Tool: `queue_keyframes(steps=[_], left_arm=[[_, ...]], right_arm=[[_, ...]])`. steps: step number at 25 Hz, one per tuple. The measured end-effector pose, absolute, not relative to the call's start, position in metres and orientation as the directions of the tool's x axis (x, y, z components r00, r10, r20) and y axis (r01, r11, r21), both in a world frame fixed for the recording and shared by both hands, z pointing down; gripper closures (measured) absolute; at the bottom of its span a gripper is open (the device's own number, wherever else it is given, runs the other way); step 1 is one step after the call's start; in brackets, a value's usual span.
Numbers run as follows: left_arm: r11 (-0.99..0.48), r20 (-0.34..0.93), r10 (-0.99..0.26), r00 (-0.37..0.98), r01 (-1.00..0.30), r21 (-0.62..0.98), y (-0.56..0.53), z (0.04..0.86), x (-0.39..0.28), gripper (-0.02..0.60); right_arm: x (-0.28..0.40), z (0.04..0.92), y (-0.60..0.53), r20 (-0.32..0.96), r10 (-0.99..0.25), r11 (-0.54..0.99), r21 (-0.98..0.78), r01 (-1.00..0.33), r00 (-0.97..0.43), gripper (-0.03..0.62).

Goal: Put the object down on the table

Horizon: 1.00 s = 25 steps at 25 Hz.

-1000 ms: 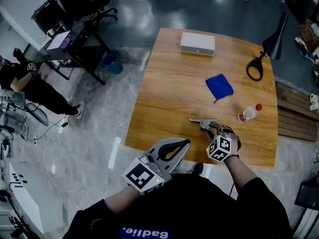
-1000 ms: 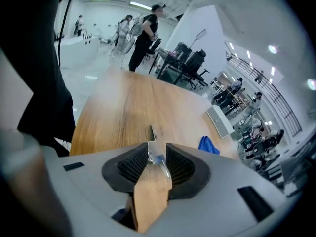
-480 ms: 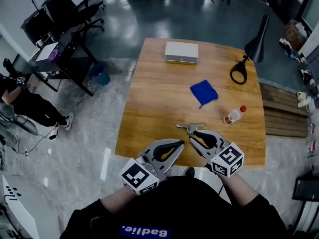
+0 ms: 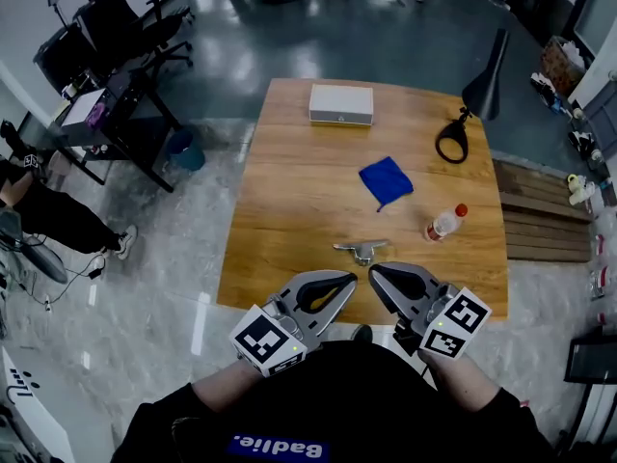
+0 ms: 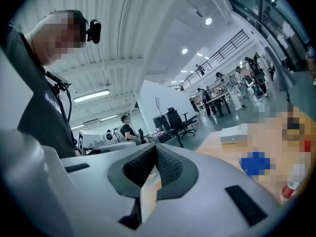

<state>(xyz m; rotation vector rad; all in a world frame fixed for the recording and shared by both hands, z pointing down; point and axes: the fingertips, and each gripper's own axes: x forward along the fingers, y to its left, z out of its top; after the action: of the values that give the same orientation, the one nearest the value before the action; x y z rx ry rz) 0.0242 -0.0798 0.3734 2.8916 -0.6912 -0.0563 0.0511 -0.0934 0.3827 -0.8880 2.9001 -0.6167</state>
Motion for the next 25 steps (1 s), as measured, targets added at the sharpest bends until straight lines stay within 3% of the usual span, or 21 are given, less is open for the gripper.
queue_keyframes(steps=[25], left_arm=[[-0.88, 0.005, -0.451, 0.892, -0.446, 0.162, -0.077, 0.372, 0.018, 0.574]], right_arm=[[0.041, 0.353, -0.082, 0.059, -0.543, 0.798, -0.272, -0.537, -0.837, 0.589]])
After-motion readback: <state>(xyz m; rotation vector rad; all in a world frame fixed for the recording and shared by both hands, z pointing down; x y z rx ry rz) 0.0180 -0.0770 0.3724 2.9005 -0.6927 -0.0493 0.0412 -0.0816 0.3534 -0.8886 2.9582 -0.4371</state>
